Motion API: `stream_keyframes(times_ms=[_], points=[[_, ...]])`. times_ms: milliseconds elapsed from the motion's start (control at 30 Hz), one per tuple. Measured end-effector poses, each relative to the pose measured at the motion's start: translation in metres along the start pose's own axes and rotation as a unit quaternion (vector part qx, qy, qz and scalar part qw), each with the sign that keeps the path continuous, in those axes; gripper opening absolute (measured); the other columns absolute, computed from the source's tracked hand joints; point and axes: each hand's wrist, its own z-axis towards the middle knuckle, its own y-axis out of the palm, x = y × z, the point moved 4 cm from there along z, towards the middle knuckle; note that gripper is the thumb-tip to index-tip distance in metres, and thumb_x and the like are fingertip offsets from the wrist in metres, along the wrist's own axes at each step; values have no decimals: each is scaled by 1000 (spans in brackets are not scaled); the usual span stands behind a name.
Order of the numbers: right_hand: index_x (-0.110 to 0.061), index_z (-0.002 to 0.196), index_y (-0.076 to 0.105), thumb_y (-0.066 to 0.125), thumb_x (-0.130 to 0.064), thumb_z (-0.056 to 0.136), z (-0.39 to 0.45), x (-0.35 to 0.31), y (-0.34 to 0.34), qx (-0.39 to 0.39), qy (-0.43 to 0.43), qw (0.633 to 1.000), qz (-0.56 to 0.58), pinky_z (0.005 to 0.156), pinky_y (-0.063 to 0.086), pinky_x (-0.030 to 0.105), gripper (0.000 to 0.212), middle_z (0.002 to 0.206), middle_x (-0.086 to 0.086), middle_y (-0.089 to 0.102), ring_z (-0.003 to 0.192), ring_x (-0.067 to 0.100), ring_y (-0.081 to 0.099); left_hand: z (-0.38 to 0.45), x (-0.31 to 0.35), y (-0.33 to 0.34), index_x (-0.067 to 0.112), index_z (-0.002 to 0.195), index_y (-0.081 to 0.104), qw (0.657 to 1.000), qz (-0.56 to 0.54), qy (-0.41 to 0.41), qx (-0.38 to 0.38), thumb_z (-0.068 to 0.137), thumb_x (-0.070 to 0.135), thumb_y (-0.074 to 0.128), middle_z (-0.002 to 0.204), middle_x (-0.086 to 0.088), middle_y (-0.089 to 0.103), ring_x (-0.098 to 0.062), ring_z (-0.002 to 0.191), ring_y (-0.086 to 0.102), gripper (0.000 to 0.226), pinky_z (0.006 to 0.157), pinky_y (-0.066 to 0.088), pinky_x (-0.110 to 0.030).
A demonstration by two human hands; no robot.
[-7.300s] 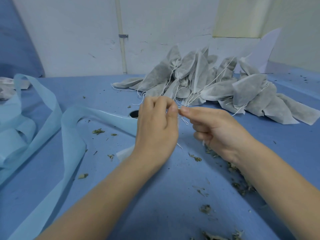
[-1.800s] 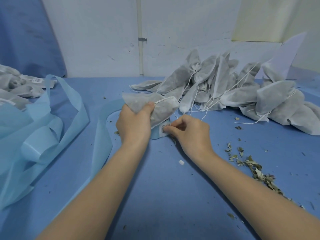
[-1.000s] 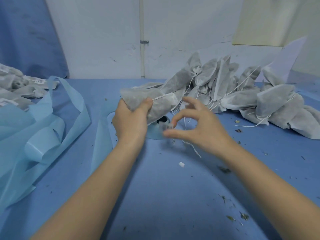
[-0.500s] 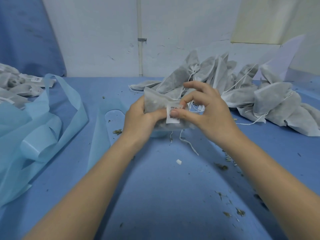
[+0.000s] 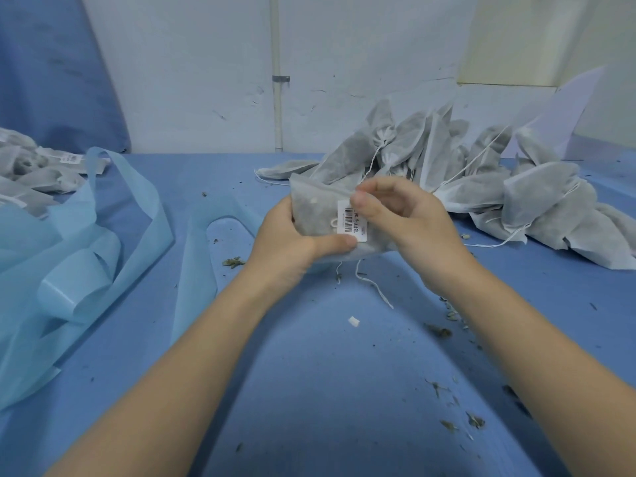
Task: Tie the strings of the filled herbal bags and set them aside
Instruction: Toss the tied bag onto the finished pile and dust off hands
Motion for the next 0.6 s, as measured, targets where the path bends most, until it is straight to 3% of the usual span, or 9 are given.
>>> stream_keyframes(times_ms=[133, 267, 400, 500, 600], points=[[-23, 76, 68, 77, -23, 77, 0, 2, 2, 65, -17, 998, -6, 60, 46, 12, 8, 66, -15, 69, 64, -2, 62, -1, 3, 7, 8, 100, 66, 999, -6, -5, -34, 53, 2, 81, 89, 0, 74, -11, 81, 69, 50, 69, 54, -20], [-28, 72, 69, 78, -26, 76, 0, 1, -1, 132, -47, 989, -40, 60, 42, 8, 11, 64, -20, 68, 63, -6, 60, 0, 5, 11, 9, 99, 67, 999, -31, -18, -29, 51, 8, 74, 94, -4, 74, -17, 88, 70, 48, 84, 55, -31], [-26, 87, 72, 71, -30, 85, -2, 3, 2, 55, -34, 997, -45, 68, 42, 12, 4, 72, -20, 68, 71, -4, 60, -4, 5, 14, 7, 98, 69, 995, -83, -46, 25, 63, 14, 76, 93, -8, 74, -22, 89, 70, 37, 83, 54, -37], [-23, 108, 71, 71, -25, 79, -4, 2, 6, -32, -20, 999, -9, 81, 48, 19, 29, 102, -7, 72, 95, 6, 66, -2, 4, 5, 14, 86, 72, 984, -112, -58, 129, 78, 25, 73, 84, -2, 74, -17, 79, 70, 14, 76, 55, -33], [-31, 111, 64, 82, -28, 72, -6, 3, 10, -16, -4, 1000, 15, 71, 49, 13, 43, 104, -7, 67, 86, -3, 65, -2, 3, -3, 18, 78, 71, 973, -101, -52, 203, 78, 25, 72, 75, 3, 73, -14, 73, 70, 7, 67, 52, -28]])
